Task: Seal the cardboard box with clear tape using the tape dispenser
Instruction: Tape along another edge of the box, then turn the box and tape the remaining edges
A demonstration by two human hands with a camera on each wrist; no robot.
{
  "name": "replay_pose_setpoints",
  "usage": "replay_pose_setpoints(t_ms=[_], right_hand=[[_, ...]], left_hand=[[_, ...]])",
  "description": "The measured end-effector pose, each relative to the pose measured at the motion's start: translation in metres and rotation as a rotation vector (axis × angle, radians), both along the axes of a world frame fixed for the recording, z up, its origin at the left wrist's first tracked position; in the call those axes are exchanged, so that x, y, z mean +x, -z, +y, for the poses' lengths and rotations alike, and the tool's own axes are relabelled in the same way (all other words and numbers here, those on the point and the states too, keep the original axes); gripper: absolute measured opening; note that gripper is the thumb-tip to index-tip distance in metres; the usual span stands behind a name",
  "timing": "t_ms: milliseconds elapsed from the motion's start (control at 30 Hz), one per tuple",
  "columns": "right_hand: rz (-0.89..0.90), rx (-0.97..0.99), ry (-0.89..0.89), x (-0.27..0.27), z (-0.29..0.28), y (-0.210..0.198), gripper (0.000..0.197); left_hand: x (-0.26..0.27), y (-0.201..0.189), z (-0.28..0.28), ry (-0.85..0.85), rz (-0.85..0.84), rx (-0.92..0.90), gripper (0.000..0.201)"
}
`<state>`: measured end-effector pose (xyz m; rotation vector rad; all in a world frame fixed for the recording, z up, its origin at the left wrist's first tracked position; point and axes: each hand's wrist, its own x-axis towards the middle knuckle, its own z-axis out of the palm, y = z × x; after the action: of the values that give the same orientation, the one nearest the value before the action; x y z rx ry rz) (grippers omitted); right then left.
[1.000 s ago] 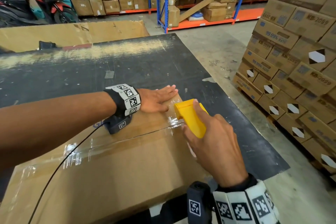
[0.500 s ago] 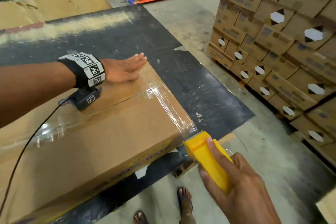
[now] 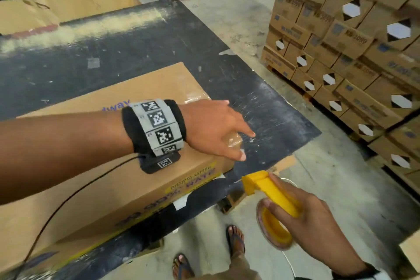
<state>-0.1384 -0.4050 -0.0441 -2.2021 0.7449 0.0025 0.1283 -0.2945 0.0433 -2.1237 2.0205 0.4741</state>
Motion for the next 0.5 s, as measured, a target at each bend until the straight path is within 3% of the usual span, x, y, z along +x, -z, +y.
replay_pose_setpoints(t_ms=[100,200,333,400,500], right_hand=[[-0.19,0.032,0.056,-0.007,-0.002,-0.014,0.06],[-0.385,0.064,0.117,-0.012,0.007,-0.027,0.065],[-0.606,0.01,0.168,-0.001,0.027,-0.038,0.074],[-0.658,-0.054,0.152,0.009,0.039,-0.044,0.073],[-0.713,-0.116,0.102,0.028,0.059,-0.052,0.075]], left_hand=[[-0.015,0.01,-0.01,0.046,-0.085,0.043,0.055],[-0.013,0.001,-0.007,-0.031,0.001,-0.009,0.059],[-0.005,-0.026,0.017,-0.255,0.482,-0.24,0.049],[-0.001,-0.041,0.032,-0.415,0.77,-0.266,0.04],[0.004,-0.055,0.055,-0.569,1.033,-0.29,0.036]])
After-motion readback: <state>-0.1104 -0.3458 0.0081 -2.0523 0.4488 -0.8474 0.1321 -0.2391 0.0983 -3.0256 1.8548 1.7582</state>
